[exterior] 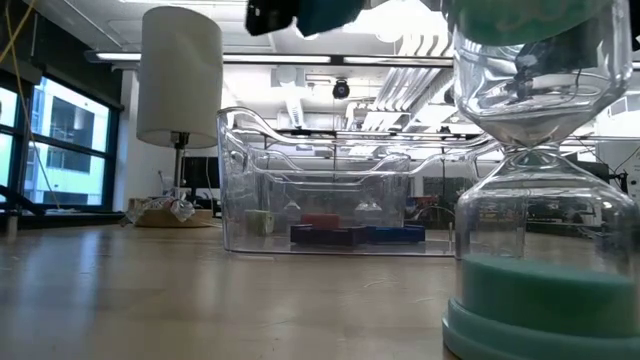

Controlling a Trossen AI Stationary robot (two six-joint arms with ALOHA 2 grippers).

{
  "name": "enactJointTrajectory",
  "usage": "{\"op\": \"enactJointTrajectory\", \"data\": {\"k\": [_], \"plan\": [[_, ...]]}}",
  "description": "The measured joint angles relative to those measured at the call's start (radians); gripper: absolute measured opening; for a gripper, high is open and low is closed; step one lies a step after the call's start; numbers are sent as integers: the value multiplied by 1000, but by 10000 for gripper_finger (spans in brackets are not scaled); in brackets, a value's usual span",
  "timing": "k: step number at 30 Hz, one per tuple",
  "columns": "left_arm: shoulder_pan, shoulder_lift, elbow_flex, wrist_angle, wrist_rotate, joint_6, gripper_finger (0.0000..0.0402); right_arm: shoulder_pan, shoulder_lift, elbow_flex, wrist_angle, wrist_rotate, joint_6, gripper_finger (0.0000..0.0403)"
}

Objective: Pick & Place Office items
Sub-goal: Put the light blue digital timer into the bottom transparent bin

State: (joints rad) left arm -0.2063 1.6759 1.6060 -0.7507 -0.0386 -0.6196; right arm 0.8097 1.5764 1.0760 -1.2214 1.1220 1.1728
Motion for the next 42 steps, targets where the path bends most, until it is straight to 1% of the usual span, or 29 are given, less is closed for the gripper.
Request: {"op": "enactJointTrajectory", "data": {"k": [4,7,13,16,23,31,42], "plan": [[35,88,106,-82,7,46,125,0,0,0,1,-3,0,354],[63,129,130,-101,11,89,125,2,0,0,3,-5,0,354],[127,180,132,-184,15,119,125,2,0,0,4,-7,0,354],[140,218,131,-219,13,141,125,2,0,0,5,-11,-3,354],[136,288,127,-250,34,189,125,2,0,1,26,-25,-29,354],[131,349,125,-338,8,201,125,2,0,0,30,-30,-33,354],[120,411,124,-345,2,233,125,2,0,0,39,-38,-47,354]]}}
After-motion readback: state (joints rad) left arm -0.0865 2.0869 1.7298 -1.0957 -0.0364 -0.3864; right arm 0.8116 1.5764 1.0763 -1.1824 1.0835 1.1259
